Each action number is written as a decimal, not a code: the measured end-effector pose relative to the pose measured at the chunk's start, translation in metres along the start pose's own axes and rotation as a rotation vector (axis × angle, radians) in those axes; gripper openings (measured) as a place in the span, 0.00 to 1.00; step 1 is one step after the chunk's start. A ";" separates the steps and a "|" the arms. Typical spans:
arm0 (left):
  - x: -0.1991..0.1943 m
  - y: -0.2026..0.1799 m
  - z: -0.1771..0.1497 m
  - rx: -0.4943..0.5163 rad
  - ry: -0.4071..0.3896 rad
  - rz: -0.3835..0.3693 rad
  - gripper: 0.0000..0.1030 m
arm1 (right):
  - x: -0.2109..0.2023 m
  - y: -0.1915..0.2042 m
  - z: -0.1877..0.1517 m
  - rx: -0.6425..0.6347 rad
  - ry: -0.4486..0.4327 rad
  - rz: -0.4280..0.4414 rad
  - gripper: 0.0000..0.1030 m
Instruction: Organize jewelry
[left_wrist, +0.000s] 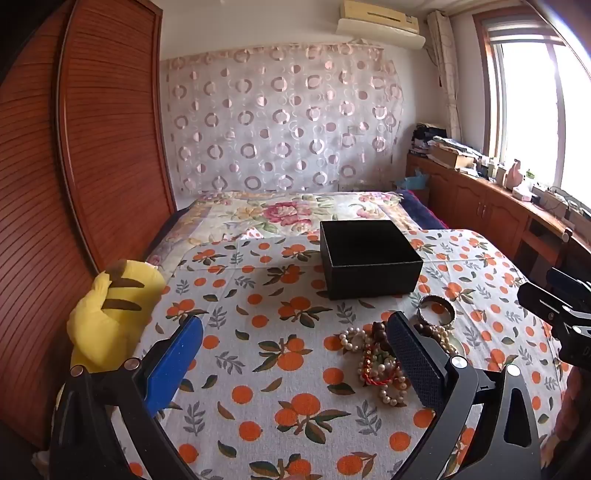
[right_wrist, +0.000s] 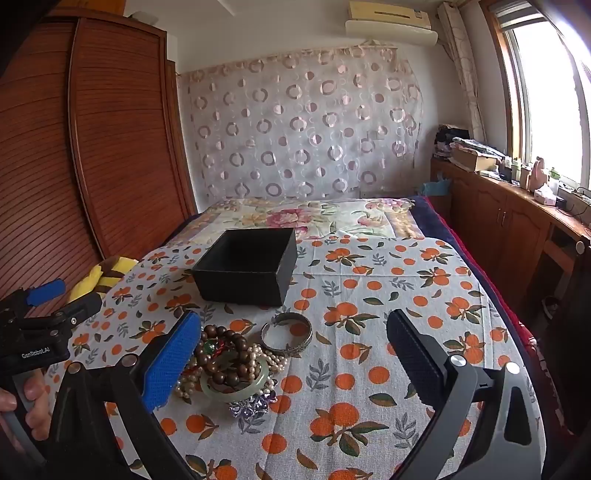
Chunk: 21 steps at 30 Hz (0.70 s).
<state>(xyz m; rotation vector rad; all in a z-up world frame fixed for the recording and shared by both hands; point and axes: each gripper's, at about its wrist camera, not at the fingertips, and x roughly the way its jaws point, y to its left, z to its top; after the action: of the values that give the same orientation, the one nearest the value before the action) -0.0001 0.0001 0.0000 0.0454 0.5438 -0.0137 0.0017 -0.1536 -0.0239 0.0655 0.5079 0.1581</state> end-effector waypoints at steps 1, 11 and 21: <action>0.000 0.000 0.000 0.001 0.001 0.001 0.94 | 0.000 0.000 0.000 0.000 -0.003 0.000 0.98; 0.001 -0.001 0.000 0.000 -0.001 -0.003 0.94 | -0.001 -0.001 0.001 0.002 -0.002 0.000 0.98; -0.004 -0.002 0.004 -0.003 -0.008 -0.007 0.94 | -0.002 0.000 0.001 0.001 -0.005 0.000 0.98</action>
<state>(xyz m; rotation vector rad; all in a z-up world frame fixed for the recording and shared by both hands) -0.0012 -0.0023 0.0057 0.0403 0.5359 -0.0194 0.0003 -0.1543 -0.0217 0.0672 0.5025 0.1575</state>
